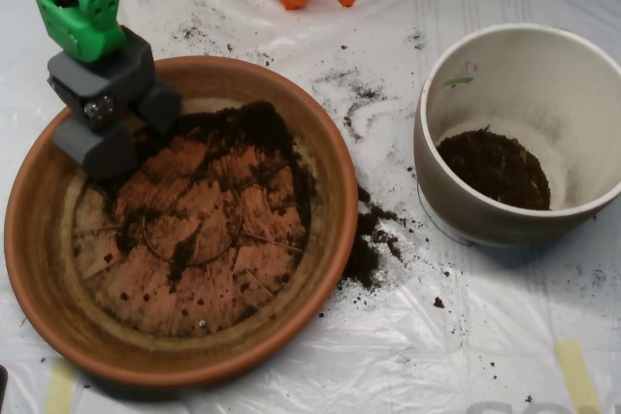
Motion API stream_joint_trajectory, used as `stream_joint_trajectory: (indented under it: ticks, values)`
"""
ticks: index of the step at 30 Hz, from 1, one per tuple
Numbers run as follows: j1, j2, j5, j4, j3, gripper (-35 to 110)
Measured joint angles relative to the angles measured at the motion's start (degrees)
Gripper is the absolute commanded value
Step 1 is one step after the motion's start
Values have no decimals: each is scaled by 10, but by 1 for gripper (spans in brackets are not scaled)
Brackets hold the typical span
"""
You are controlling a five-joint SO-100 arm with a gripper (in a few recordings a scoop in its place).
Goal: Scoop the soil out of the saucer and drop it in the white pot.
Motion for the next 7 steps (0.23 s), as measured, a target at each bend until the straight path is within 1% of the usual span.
stream_joint_trajectory:
  ticks: [2, 7]
  values:
    - [0, -11, -4, 11, -21, 1]
    - [0, 1, 1, 11, -3, 0]
